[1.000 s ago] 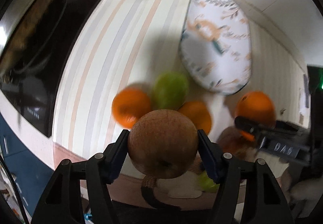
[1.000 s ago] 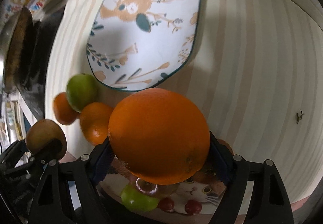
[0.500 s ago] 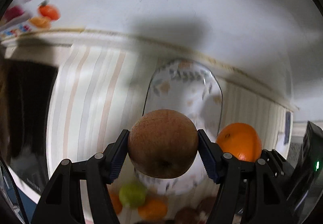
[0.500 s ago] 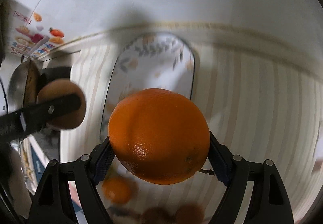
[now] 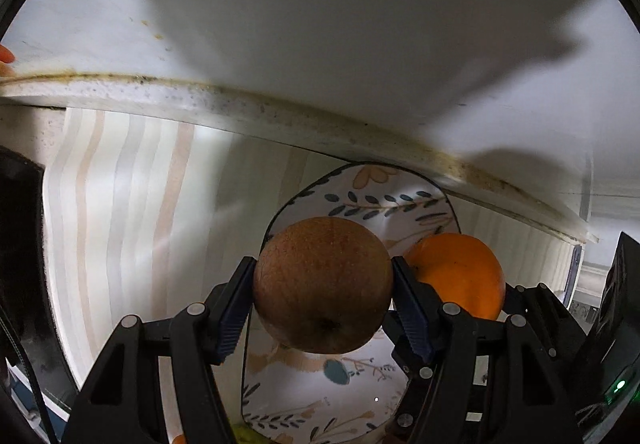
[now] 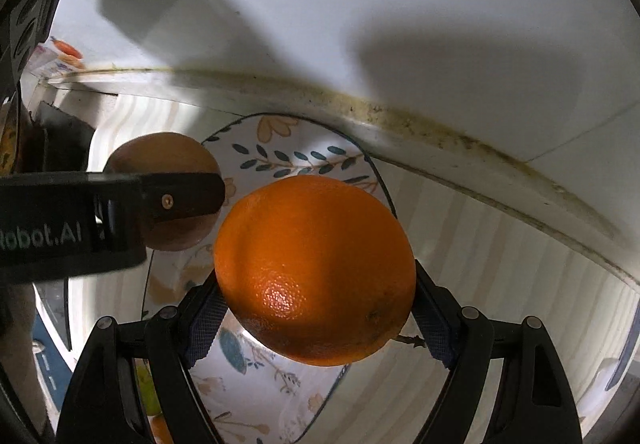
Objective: Organize fruits
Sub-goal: 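Carry both fruits to the floral plate and open both grippers to release them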
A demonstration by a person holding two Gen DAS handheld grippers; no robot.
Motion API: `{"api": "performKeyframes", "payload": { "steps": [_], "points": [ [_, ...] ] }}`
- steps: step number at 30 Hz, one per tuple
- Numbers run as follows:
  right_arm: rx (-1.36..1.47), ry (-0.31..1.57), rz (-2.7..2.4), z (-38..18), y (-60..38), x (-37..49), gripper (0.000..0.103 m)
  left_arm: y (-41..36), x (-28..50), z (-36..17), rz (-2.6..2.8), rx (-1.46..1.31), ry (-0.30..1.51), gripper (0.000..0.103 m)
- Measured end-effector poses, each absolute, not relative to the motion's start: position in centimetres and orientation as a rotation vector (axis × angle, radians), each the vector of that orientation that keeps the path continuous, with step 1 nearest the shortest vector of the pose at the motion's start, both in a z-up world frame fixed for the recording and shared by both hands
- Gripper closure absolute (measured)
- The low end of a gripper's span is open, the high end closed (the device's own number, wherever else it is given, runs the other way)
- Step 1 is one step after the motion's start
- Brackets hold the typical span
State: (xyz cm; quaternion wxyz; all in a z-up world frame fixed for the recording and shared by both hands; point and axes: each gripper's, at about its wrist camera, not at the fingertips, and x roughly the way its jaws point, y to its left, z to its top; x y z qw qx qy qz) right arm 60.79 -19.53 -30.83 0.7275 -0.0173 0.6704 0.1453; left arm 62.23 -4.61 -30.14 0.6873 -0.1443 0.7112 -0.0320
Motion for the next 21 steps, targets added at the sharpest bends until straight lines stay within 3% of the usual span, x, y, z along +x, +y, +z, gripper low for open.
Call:
{"api": "performKeyframes", "payload": {
  "steps": [11, 13, 21],
  "points": [
    [-0.009, 1.485, 0.297, -30.5, -20.2, 61.5, 0.016, -4.0, 62.8, -31.1, -0.043, -0.329, 1.610, 0.038],
    [0.001, 1.484, 0.285, -30.4, -20.4, 61.5, 0.015, -4.5, 63.0, -31.1, -0.027, -0.299, 1.606, 0.029],
    [0.031, 1.496, 0.239, -30.8, -19.6, 61.7, 0.006, -4.0, 63.2, -29.7, -0.020, -0.291, 1.568, 0.016]
  ]
}}
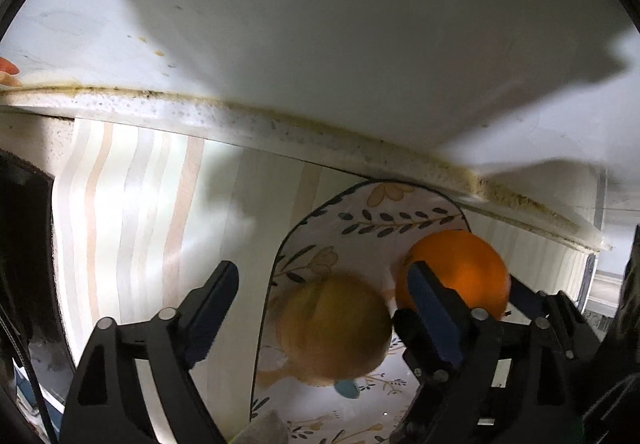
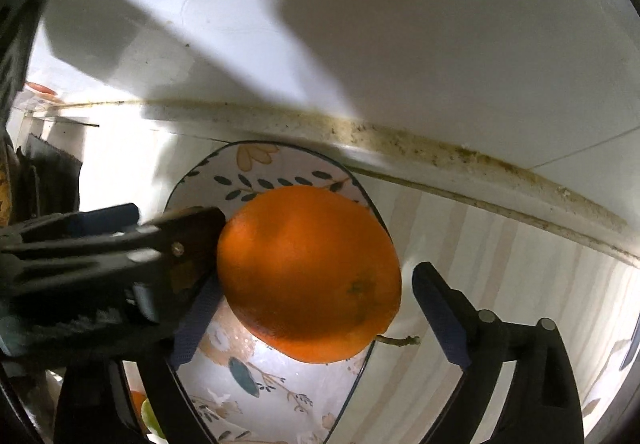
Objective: Organize fruits
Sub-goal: 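Carry both fruits to the floral plate and open both grippers to release them, then grasp a tangerine with the left gripper while the right gripper grasps a red apple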
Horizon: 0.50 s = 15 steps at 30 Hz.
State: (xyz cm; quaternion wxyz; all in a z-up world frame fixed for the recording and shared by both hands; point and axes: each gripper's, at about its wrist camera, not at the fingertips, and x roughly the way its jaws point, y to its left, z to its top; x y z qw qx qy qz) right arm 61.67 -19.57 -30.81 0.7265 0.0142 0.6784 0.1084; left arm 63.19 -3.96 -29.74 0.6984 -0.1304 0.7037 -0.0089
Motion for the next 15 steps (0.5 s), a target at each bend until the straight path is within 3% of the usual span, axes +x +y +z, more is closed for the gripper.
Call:
{"api": "performKeyframes", "payload": {
  "steps": [15],
  "points": [
    [0.100, 1.426, 0.132, -25.7, -22.3, 57.7, 0.003, -2.5, 57.8, -22.7, 0.016, -0.213, 1.439, 0.016]
  ]
}}
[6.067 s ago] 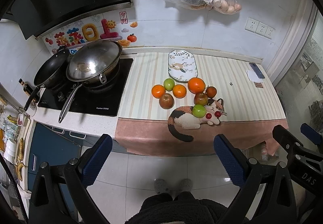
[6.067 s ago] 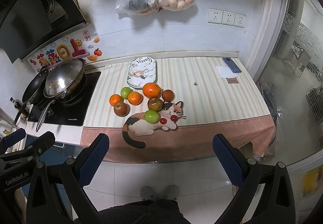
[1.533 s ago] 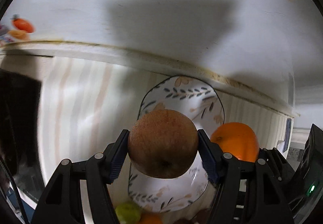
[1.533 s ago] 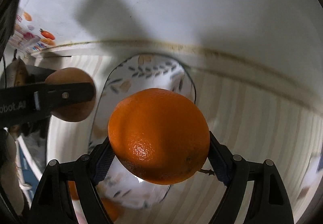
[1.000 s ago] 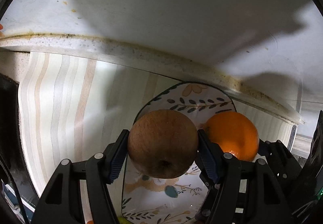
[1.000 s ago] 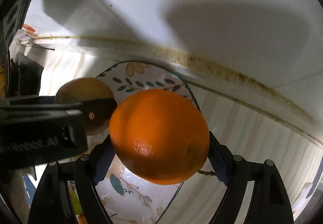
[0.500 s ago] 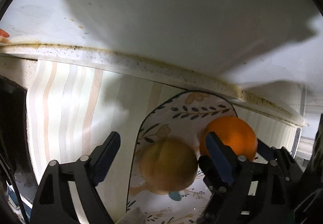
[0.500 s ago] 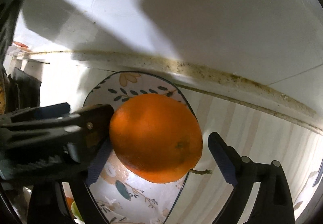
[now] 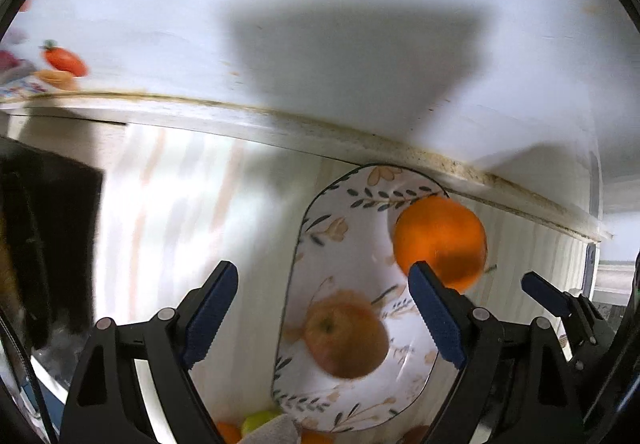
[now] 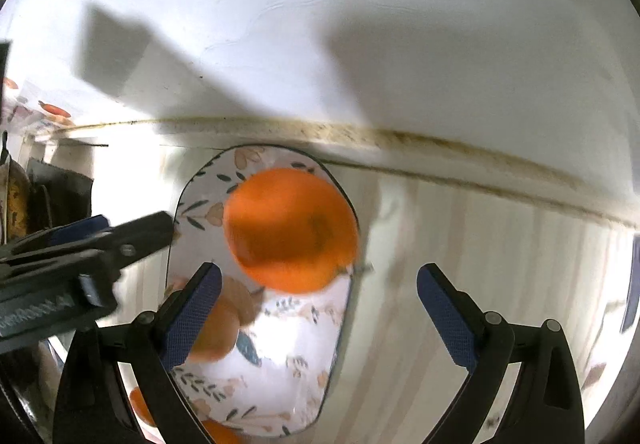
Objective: Organize fruits
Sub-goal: 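Grasp a tangerine with the left gripper while the right gripper grasps a red apple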
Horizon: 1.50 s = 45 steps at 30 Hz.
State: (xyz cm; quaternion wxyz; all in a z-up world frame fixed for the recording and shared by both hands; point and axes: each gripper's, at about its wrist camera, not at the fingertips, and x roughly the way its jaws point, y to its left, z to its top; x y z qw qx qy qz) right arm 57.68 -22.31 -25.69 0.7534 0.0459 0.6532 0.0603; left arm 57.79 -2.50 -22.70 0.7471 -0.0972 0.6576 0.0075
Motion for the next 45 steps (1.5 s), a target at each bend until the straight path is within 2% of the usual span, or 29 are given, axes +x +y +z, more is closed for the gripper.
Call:
{"api": "performKeyframes", "payload": {
  "steps": [13, 31, 36, 45],
  "points": [
    [0.126, 1.328, 0.047, -19.7, -22.2, 47.9, 0.003, -2.4, 47.5, -15.8, 0.080, -0.051, 1.248, 0.016],
    [0.196, 1.169, -0.025, -10.6, -19.9, 33.9, 0.003, -1.7, 35.1, -9.3, -0.045, -0.034, 1.127, 0.016],
    [0.260, 1.236, -0.022, -13.0, -20.2, 31.1, 0.003, -0.5, 32.7, -11.5, -0.034, -0.031, 1.171, 0.016],
    [0.425, 1.476, -0.053, -25.1, -22.6, 28.9, 0.004, 0.7, 33.2, -23.2, 0.010, 0.029, 1.430, 0.016]
  ]
}}
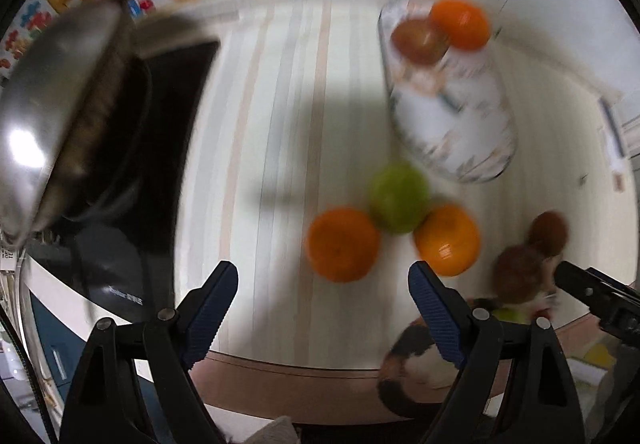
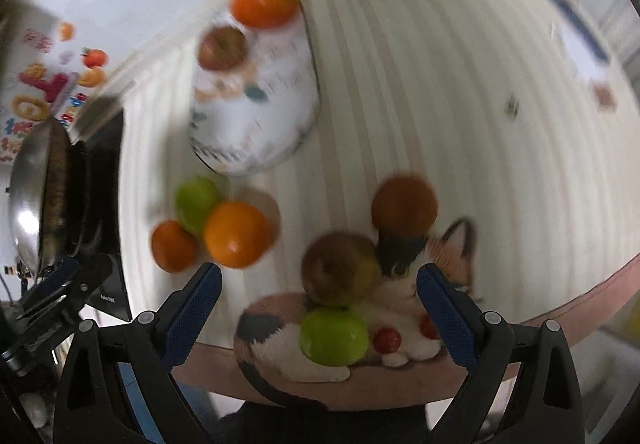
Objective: Organize fruits
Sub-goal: 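Grasp a tangerine with the left gripper while the right gripper grasps a red apple, then carry the tangerine and red apple onto the plate and release both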
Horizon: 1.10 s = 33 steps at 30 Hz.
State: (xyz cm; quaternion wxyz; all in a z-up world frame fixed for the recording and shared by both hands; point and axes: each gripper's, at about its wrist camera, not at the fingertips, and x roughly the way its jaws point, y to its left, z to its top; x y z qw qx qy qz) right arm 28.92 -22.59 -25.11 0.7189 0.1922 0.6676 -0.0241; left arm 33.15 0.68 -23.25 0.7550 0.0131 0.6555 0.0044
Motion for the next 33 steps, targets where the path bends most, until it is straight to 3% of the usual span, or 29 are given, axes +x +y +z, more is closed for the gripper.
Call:
{"api": "performKeyframes", "payload": {
  "steps": [5, 12, 14, 15, 16, 17, 33],
  "points": [
    [0.473, 1.565, -0.069, -30.0, -23.0, 28.8, 0.014, 0.1, 34.3, -27.2, 0.011, 0.048, 1.505, 0.016],
    [0.468, 1.600, -0.068, -32.4, -22.5, 29.4, 0.026, -0.7, 36.3, -30.9, -0.007, 0.083, 1.560, 0.016],
    [0.467, 1.603, -0.060, -32.8, -22.4, 29.7, 0.030, -1.1, 36.4, -31.3, -0.017, 0.099, 1.556, 0.019],
    [0.467, 1.603, -0.055, -32.8, -22.3, 29.9, 0.031, -1.2, 36.3, -31.4, -0.030, 0.099, 1.548, 0.027],
    [0.464, 1.604, -0.055, -32.9, -22.3, 30.0, 0.032, -1.1, 36.1, -31.5, -0.044, 0.078, 1.546, 0.038],
    [0.456, 1.603, -0.053, -32.9, -22.2, 30.0, 0.032, -1.2, 35.9, -31.5, -0.053, 0.060, 1.544, 0.040],
    [0.387, 1.681, 0.016, -33.1, -20.6, 29.5, 0.031, -1.1, 31.7, -32.7, -0.017, 0.093, 1.573, 0.040]
  ]
}}
